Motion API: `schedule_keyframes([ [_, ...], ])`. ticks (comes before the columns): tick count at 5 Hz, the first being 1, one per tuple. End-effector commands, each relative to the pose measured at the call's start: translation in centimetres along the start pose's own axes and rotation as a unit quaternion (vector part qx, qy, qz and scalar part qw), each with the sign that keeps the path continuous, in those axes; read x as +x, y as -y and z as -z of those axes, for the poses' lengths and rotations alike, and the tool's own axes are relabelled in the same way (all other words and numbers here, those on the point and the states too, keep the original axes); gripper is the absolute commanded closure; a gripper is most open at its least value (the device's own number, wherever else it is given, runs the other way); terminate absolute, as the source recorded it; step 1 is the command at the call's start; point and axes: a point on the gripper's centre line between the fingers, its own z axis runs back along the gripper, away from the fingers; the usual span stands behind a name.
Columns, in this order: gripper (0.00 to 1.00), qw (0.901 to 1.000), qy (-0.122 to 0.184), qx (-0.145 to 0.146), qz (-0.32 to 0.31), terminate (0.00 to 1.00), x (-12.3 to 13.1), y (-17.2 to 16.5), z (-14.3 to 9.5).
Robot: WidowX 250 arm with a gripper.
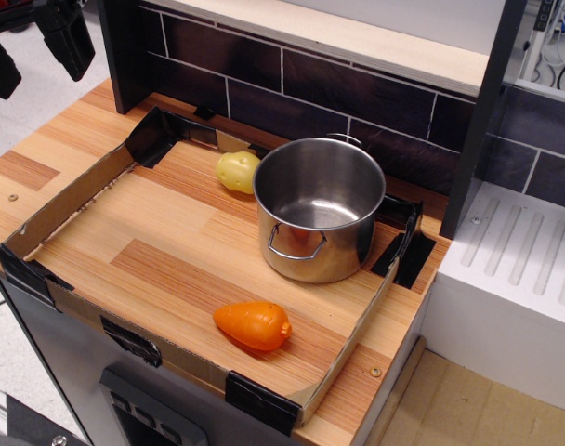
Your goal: Topple metal pot
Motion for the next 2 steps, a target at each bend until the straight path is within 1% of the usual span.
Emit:
schedule_keyframes([
  [1, 0.0, 1.0, 0.0, 0.0, 0.0, 0.0, 0.0, 0.0, 0.0],
  [2, 0.0, 0.9996, -0.006, -0.002, -0.026, 0.0, -0.9, 2.9, 0.2],
])
